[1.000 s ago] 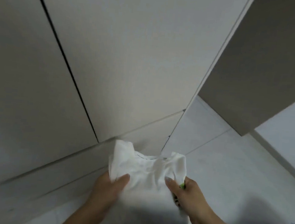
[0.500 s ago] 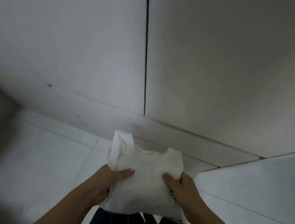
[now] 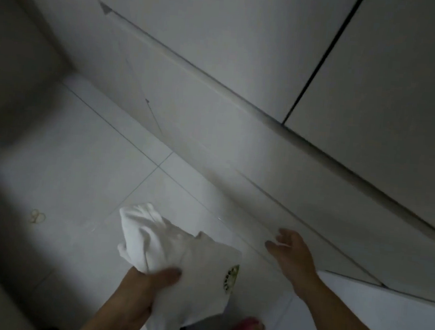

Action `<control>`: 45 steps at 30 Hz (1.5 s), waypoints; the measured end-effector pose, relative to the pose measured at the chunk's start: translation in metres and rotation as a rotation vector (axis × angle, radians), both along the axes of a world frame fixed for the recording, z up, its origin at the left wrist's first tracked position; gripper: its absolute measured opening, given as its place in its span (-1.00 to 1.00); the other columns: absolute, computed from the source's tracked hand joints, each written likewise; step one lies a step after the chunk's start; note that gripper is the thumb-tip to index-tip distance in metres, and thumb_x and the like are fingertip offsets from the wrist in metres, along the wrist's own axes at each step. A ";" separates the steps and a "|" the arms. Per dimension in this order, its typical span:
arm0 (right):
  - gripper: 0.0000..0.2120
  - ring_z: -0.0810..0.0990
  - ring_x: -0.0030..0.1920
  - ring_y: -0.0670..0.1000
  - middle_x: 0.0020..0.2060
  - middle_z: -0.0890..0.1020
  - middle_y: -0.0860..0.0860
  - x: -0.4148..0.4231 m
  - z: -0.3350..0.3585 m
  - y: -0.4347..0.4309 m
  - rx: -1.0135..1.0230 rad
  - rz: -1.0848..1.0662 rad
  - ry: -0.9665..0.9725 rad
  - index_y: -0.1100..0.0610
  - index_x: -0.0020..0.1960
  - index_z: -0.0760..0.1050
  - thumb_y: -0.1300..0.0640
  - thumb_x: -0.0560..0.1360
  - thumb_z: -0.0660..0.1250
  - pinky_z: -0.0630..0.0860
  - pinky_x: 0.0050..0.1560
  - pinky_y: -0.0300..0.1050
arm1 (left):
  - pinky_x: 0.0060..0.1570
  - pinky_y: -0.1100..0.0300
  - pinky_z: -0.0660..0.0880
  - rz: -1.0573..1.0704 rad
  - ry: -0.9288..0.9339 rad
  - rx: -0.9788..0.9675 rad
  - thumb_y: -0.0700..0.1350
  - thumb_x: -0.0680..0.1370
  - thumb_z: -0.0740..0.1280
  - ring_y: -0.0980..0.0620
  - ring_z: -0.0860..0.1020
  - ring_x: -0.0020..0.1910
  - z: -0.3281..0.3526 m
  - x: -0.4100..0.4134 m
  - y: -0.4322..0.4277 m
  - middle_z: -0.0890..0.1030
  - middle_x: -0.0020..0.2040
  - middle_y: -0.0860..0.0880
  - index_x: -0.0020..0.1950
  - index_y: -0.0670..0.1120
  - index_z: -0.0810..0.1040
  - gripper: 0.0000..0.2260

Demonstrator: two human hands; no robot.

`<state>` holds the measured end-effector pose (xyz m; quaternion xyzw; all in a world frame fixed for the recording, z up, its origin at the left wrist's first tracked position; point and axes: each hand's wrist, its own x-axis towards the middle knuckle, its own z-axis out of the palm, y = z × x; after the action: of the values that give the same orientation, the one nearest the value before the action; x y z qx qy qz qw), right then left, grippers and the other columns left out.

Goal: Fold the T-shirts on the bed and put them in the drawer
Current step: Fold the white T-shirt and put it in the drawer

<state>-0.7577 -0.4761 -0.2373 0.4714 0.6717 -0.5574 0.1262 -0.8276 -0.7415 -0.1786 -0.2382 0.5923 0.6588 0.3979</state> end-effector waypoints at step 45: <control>-0.28 -0.01 0.34 -0.27 0.32 0.23 -0.10 0.082 -0.139 -0.080 0.250 0.097 0.118 0.06 0.43 0.22 0.35 0.33 0.37 0.03 0.32 -0.27 | -0.15 -0.16 0.57 -0.310 -0.103 -0.244 -0.18 0.12 0.51 -0.22 0.63 -0.05 -0.100 -0.001 -0.017 0.66 -0.01 -0.18 0.15 -0.15 0.52 -0.41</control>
<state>-0.6754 -0.5557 -0.3760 0.4168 0.7641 -0.4895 0.0533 -0.8287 -0.7584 -0.2786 -0.2240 0.6763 0.4998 0.4926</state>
